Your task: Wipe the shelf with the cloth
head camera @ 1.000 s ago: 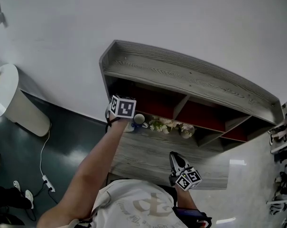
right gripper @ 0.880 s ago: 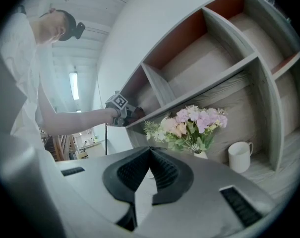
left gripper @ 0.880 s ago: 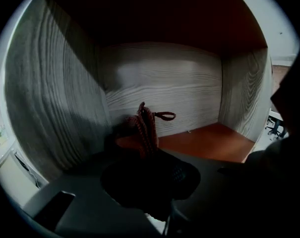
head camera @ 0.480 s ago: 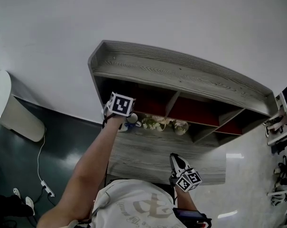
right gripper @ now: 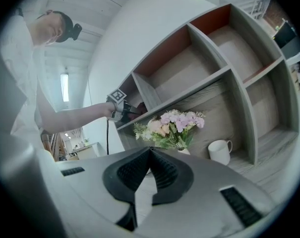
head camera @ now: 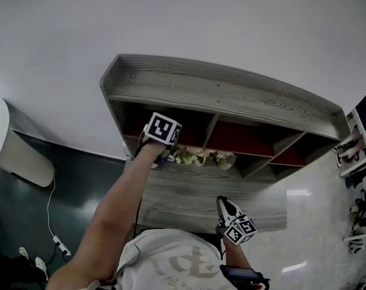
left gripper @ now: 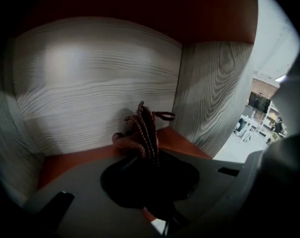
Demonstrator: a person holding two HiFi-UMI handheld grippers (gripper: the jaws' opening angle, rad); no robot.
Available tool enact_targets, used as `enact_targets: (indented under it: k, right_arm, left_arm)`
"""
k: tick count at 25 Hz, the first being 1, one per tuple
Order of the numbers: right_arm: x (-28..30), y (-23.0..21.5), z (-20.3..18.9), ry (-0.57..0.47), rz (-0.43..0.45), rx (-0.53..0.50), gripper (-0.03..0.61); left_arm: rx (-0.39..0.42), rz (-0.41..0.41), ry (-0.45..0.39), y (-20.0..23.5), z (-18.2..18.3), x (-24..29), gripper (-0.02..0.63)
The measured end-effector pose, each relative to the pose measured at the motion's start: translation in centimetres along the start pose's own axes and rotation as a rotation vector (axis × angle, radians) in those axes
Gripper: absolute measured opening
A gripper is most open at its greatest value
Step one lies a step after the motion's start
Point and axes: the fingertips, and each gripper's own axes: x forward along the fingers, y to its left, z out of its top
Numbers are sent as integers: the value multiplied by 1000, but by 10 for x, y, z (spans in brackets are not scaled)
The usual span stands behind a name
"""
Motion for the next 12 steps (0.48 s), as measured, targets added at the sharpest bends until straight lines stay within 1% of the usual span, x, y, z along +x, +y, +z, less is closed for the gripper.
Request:
enact_targets:
  k: [5,12]
  right_arm:
    - [-4,-7,1,-14,-12,19,6]
    - [-6,-10,-2,-16,-21,38,6]
  left_arm:
    - [16,-63,14,-21,7,10,67]
    - [90,-136,19,-55,6,12,66]
